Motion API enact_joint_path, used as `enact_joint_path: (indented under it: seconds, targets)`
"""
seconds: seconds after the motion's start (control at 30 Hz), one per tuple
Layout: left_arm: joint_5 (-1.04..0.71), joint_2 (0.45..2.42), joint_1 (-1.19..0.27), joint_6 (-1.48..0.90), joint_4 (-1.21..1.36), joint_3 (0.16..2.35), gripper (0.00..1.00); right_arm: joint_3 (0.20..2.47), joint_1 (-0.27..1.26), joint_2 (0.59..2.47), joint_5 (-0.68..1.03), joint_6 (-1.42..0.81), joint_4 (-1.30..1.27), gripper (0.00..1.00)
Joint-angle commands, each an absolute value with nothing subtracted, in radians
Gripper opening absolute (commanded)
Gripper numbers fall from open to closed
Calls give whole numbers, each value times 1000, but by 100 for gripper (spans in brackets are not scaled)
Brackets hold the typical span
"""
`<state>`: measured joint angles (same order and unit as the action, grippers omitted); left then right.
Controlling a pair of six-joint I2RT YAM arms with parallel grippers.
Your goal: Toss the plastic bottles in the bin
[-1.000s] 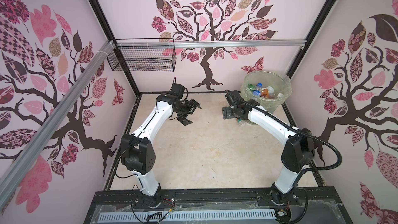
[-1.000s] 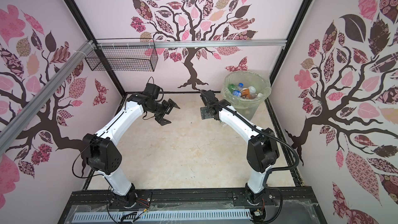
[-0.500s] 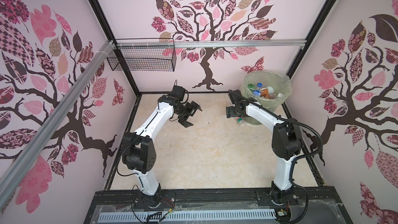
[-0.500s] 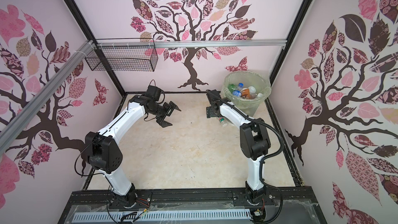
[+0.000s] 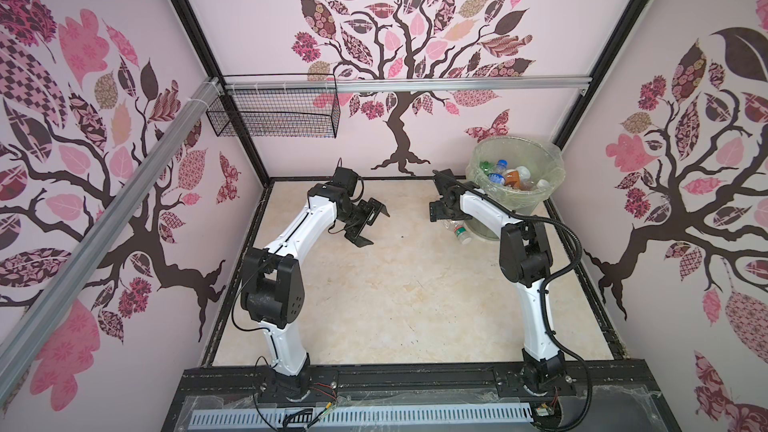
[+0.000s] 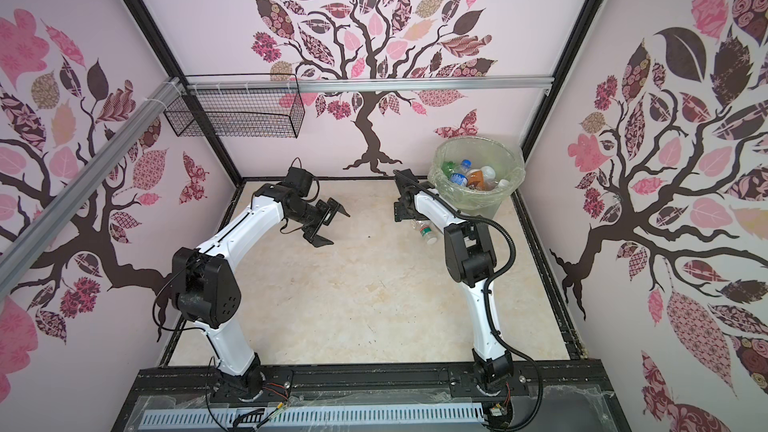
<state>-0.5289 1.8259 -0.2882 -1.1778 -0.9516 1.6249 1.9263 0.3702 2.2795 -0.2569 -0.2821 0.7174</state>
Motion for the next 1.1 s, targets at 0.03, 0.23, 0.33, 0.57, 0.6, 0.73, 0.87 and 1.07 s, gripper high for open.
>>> enact_joint_path:
  seconds: [0.03,0.23,0.33,0.57,0.6,0.73,0.87,1.07]
  targets:
    - [-535,1824,-281,-1171,-943,1607,98,1943,372,2325,-207,-292,756,99]
    - [-535,1821,-279,-1175,-936,1608,98,1899,401,2299,-190,-297,741,82]
    - [-529,1813,-278,-1173,-933,1605,98,1866,422,2280,-189,-297,731,69]
    - [-512,1769,-246,-1167,-929,1591,98,1791,518,2208,-164,-312,719,56]
    - [-503,1760,-236,-1164,-926,1583,98,1785,536,2198,-162,-316,721,56]
    - [-489,1709,-185,-1165,-926,1525,98,1739,614,2156,-118,-352,737,59]
    - [-451,1673,-150,-1151,-921,1488,98,1686,686,2116,-66,-386,736,62]
    - [-437,1651,-145,-1137,-896,1405,98,1697,741,2065,-17,-403,752,82]
